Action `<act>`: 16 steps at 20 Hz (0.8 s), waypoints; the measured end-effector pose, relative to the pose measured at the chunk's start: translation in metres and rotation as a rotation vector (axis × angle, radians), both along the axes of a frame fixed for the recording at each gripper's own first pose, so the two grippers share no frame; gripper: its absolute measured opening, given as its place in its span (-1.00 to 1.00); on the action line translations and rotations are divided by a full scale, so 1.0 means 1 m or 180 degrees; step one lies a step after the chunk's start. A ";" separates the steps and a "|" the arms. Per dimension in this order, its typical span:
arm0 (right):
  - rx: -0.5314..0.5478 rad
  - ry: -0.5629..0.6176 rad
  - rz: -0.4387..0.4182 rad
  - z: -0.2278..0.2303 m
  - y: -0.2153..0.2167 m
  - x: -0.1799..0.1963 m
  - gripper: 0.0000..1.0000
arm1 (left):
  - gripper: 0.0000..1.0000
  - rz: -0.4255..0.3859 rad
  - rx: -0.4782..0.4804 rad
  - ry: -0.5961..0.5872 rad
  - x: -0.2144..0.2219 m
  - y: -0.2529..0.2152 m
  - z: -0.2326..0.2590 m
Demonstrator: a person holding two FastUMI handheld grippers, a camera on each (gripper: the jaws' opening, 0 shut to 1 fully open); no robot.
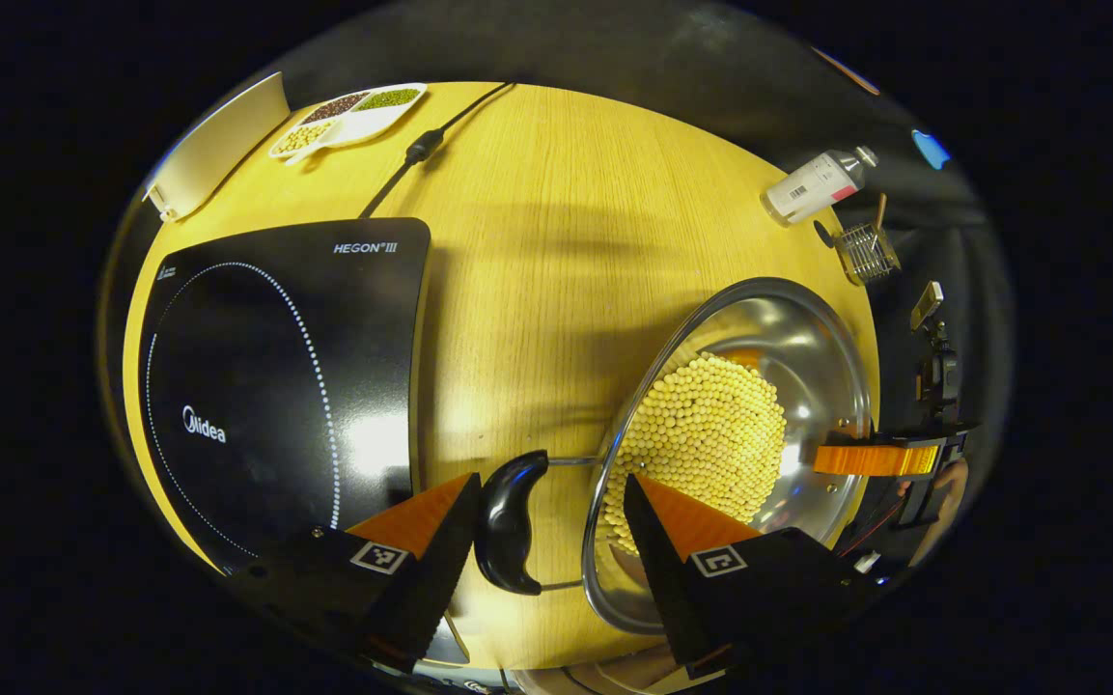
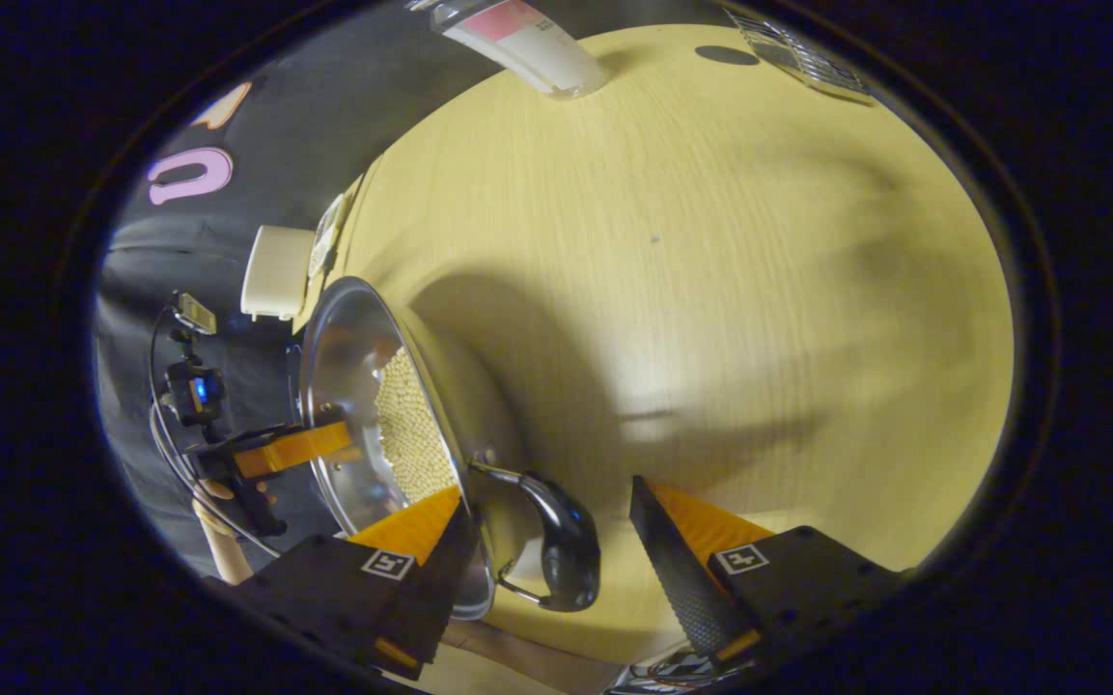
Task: First push the handle of the pot to place it horizontally, then grasp the pot with both hands and set it on the induction cooktop.
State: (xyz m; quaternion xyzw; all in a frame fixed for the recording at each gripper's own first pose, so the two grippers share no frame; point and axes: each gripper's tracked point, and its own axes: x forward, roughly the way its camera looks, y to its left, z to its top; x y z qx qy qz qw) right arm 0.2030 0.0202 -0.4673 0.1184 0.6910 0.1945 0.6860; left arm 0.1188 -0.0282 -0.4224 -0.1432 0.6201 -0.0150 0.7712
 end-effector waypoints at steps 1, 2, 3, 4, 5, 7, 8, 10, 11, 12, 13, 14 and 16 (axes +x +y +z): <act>-0.0002 -0.0002 0.0003 -0.003 0.001 0.000 0.91 | 0.76 -0.0010 -0.0022 0.0035 -0.001 -0.002 -0.003; 0.0000 0.0003 0.0007 -0.004 0.001 0.001 0.77 | 0.73 -0.0012 -0.0014 0.0072 -0.003 -0.001 -0.003; 0.0028 0.0026 -0.0008 -0.003 0.004 -0.001 0.51 | 0.58 -0.0020 0.0010 0.0112 -0.003 0.002 -0.008; 0.0106 0.0046 -0.0017 -0.001 0.008 -0.003 0.48 | 0.53 -0.0020 0.0003 0.0133 -0.003 0.004 -0.011; 0.0095 0.0056 0.0032 -0.002 0.008 -0.005 0.23 | 0.34 -0.0003 -0.0020 0.0127 -0.003 0.005 -0.012; 0.0082 -0.0008 0.0063 -0.001 0.009 -0.002 -0.02 | 0.27 0.0001 -0.0059 0.0133 -0.004 0.004 -0.009; 0.0073 -0.0033 0.0095 0.000 0.008 -0.002 -0.02 | 0.25 0.0002 -0.0059 0.0141 -0.006 0.004 -0.009; 0.0049 -0.0070 0.0176 0.002 0.005 -0.005 0.09 | 0.18 0.0043 -0.0080 0.0180 -0.011 0.001 -0.009; 0.0057 -0.0091 0.0191 0.004 0.005 -0.006 0.09 | 0.22 0.0042 -0.0094 0.0186 -0.014 -0.001 -0.006; 0.0067 -0.0111 0.0184 0.007 0.003 -0.005 0.09 | 0.17 0.0045 -0.0112 0.0164 -0.016 -0.003 -0.002; 0.0076 -0.0125 0.0169 0.013 0.001 -0.008 0.10 | 0.20 0.0041 -0.0125 0.0137 -0.018 -0.005 0.005; 0.0080 -0.0132 0.0154 0.019 -0.001 -0.011 0.09 | 0.24 0.0022 -0.0124 0.0109 -0.020 -0.006 0.011; 0.0073 -0.0125 0.0136 0.031 -0.005 -0.020 0.09 | 0.15 -0.0017 -0.0096 0.0065 -0.029 -0.009 0.025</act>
